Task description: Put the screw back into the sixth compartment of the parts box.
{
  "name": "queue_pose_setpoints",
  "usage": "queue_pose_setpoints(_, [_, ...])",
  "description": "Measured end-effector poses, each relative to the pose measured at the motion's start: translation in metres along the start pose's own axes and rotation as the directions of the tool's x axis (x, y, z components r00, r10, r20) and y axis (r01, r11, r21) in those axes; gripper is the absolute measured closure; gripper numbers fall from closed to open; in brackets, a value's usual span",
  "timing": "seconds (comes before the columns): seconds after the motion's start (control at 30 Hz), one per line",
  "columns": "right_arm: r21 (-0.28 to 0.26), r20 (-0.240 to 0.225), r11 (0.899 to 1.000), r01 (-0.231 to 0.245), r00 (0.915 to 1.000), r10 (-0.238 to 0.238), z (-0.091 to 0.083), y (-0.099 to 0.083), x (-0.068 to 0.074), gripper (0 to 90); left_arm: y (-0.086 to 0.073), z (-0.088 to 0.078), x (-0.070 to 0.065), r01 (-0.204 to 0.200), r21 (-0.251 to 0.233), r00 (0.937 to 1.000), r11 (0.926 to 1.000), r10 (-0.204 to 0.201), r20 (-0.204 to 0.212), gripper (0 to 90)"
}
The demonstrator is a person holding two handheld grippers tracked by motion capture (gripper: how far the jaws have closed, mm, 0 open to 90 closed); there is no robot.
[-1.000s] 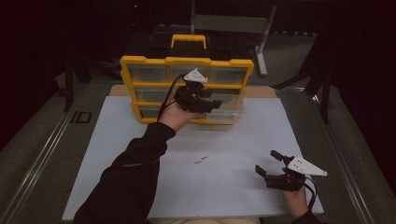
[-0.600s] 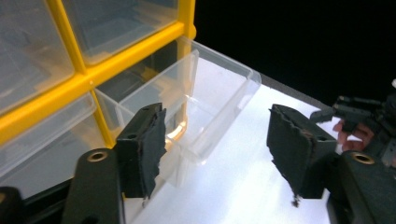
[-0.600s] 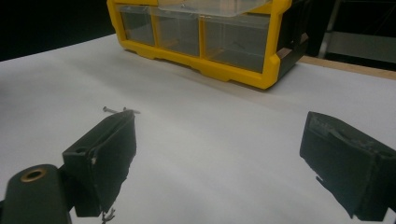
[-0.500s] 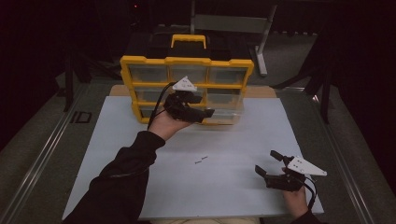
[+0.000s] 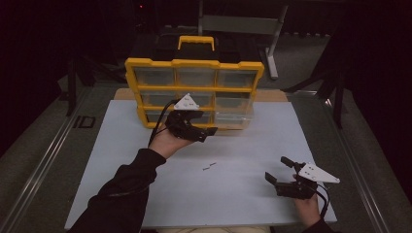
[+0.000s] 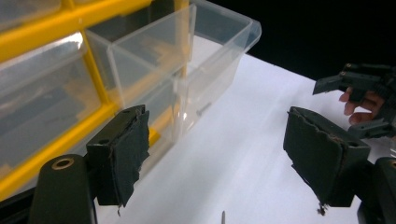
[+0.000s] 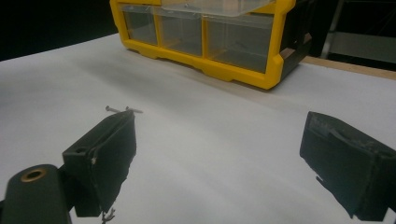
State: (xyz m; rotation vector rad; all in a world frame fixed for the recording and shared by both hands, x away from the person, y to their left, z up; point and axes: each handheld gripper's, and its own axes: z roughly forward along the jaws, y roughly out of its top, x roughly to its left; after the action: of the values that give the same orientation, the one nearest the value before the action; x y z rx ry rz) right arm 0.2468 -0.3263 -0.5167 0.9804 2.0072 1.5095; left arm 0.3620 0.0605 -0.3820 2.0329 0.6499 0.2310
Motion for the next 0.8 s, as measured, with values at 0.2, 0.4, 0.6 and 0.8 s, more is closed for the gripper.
queue_pose_setpoints(0.2, [0.001,0.003,1.000,0.002,1.0000,-0.002,0.000,0.000,0.000,10.6,-0.022,0.004,-0.004,0.014,0.017,0.9998,0.9998,-0.014,0.016,22.8])
queue_pose_setpoints(0.4, [0.003,0.003,1.000,0.004,1.0000,-0.004,0.000,0.000,0.000,10.5,-0.037,0.011,-0.008,0.017,0.032,0.9986,0.9993,-0.019,0.049,23.1])
queue_pose_setpoints(0.6, [0.003,0.005,1.000,0.004,1.0000,-0.004,0.000,0.000,0.000,10.5,-0.060,0.021,-0.012,0.016,0.046,0.9957,0.9988,-0.020,0.091,23.2])
queue_pose_setpoints(0.8, [0.002,0.003,1.000,0.005,1.0000,-0.005,0.001,0.000,0.001,10.6,-0.073,0.028,-0.015,0.000,0.077,0.9942,0.9970,-0.008,0.107,25.0])
